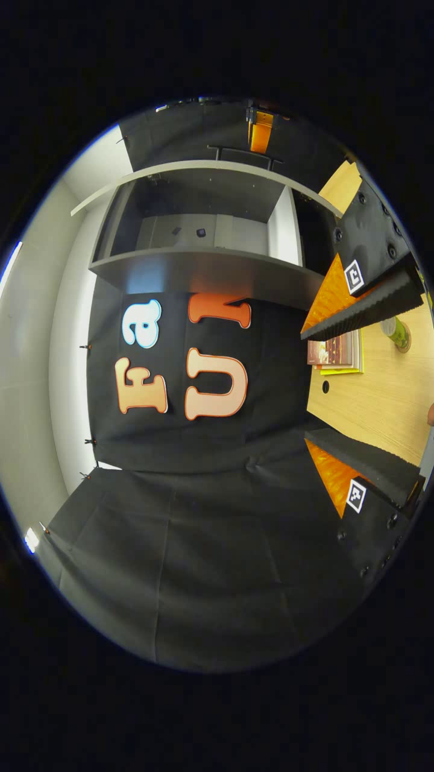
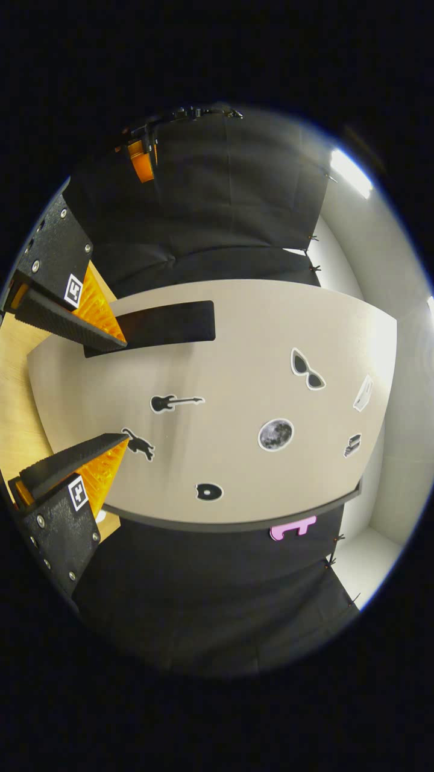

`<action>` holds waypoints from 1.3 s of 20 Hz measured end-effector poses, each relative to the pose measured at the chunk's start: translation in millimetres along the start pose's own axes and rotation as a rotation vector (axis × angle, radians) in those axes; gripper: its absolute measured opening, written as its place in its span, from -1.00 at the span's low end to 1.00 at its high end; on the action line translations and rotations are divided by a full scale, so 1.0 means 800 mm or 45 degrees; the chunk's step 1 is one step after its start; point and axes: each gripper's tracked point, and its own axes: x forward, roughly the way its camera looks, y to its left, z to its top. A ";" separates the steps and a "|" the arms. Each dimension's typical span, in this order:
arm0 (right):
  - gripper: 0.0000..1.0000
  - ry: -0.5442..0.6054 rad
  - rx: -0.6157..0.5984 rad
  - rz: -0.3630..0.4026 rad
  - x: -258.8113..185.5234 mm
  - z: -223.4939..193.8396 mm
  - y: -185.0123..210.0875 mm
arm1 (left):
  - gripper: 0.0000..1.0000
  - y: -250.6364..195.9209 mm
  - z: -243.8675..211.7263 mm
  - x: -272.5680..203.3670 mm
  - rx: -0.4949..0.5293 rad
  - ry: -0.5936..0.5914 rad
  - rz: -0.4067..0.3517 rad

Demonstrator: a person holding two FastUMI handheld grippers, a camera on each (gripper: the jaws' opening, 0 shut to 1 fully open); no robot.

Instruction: Open the cabinet door with the right hand, grasp the bottle in the cabinet with the left hand and place it on the coaster, then close the cabinet door with the right hand.

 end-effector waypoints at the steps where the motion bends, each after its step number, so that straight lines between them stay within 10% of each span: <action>1: 0.72 -0.001 -0.009 0.000 0.006 0.000 0.003 | 0.92 0.008 -0.001 0.004 -0.002 0.005 0.009; 26: 0.71 0.015 -0.101 -0.087 0.067 0.008 0.032 | 0.89 0.030 0.112 0.065 0.051 -0.079 -0.023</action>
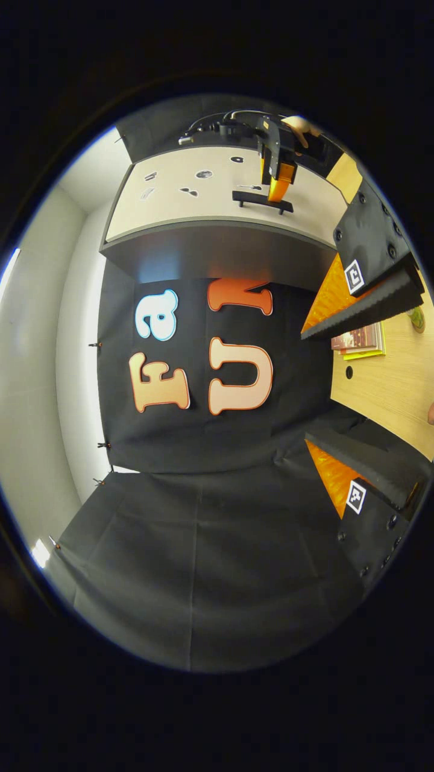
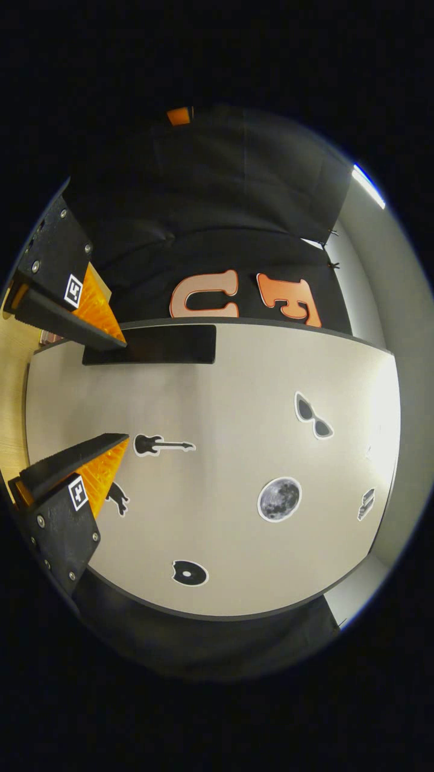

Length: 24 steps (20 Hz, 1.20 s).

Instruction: Open the cabinet door with the right hand, grasp the bottle in the cabinet with the left hand and place it on the coaster, then close the cabinet door with the right hand.

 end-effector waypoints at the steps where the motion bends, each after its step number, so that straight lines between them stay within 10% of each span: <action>1: 0.72 0.003 -0.008 -0.009 0.000 0.001 -0.001 | 0.89 -0.001 0.006 0.001 -0.007 0.001 -0.004; 24: 0.72 -0.237 -0.085 -0.176 -0.270 0.196 -0.078 | 0.92 0.003 0.179 -0.039 -0.041 -0.228 -0.120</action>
